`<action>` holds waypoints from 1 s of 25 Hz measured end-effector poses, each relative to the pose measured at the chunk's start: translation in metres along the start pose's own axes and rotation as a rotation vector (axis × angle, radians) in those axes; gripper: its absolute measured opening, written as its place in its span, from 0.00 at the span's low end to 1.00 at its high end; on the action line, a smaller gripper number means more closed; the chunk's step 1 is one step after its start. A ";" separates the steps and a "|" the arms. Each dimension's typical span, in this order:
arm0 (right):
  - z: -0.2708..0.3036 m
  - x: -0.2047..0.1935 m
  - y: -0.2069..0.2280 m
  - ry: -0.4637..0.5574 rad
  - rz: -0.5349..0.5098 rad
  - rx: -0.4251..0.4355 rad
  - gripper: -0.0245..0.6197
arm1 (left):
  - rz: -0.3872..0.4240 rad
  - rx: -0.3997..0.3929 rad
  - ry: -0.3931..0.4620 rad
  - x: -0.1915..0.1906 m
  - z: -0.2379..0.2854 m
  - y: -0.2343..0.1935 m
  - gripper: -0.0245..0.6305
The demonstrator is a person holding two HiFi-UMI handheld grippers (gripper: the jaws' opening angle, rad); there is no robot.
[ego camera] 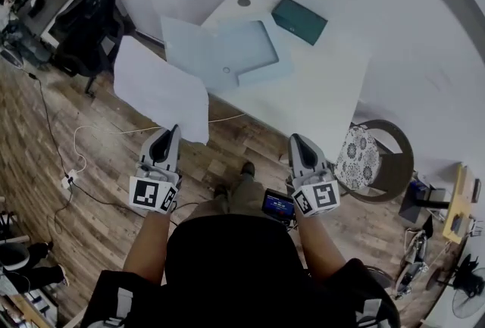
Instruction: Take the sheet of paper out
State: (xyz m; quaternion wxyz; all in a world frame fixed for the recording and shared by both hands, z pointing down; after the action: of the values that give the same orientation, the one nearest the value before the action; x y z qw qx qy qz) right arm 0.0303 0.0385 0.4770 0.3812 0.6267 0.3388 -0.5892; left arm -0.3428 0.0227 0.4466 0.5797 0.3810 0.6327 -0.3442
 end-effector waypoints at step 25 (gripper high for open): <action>-0.196 -0.007 0.018 0.024 0.025 0.039 0.05 | 0.052 -0.028 -0.100 -0.003 -0.103 0.200 0.04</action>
State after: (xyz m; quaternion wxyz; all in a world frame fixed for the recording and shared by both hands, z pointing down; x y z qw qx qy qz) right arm 0.1392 0.2021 0.4886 0.3720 0.6453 0.3239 -0.5834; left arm -0.2148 0.2077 0.4605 0.6246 0.3715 0.5976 -0.3387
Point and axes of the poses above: the fingertips, and each gripper's own axes: z forward along the fingers, y to its right, x out of its top, the point moved 10 cm from there along -z, backward along the fingers, and after that the axes turned 3 degrees about y, right-handed, at the moved point
